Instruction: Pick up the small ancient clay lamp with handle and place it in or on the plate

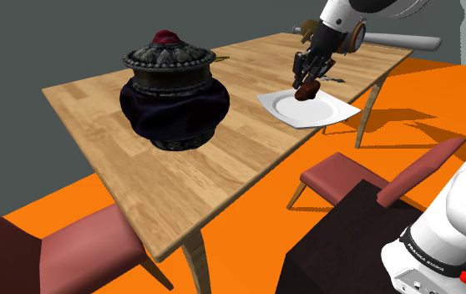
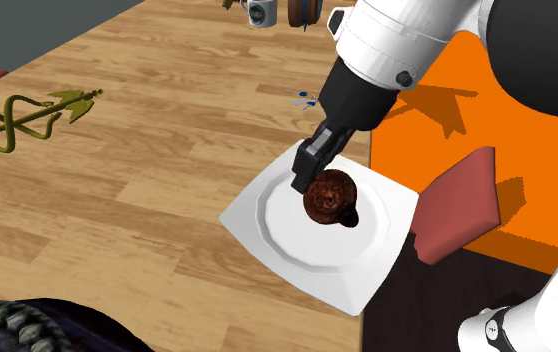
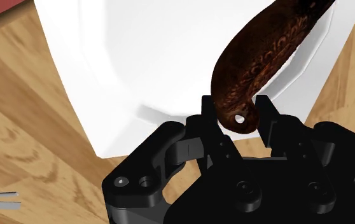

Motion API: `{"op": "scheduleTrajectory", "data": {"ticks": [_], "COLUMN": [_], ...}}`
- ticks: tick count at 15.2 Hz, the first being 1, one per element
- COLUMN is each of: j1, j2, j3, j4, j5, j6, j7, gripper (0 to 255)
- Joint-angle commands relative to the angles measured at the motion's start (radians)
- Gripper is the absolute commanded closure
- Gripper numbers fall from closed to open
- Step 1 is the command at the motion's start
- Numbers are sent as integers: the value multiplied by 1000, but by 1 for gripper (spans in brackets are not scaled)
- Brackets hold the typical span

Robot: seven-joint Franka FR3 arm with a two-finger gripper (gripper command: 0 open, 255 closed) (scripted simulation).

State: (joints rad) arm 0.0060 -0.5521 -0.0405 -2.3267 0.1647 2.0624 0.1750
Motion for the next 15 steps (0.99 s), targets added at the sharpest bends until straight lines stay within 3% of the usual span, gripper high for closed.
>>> {"op": "scheduleTrajectory", "data": {"ticks": [1,4,12,13,15], "j1": [1,2,2,2,2], "j2": [0,2,2,2,2], "j3": [1,1,1,1,1], "j4": [-28,-67,-67,-67,-67], "j5": [3,7,7,7,7], "j6": [29,69,69,69,69], "j7": [-3,-10,-10,-10,-10], "gripper": [255,255,255,0,0]}}
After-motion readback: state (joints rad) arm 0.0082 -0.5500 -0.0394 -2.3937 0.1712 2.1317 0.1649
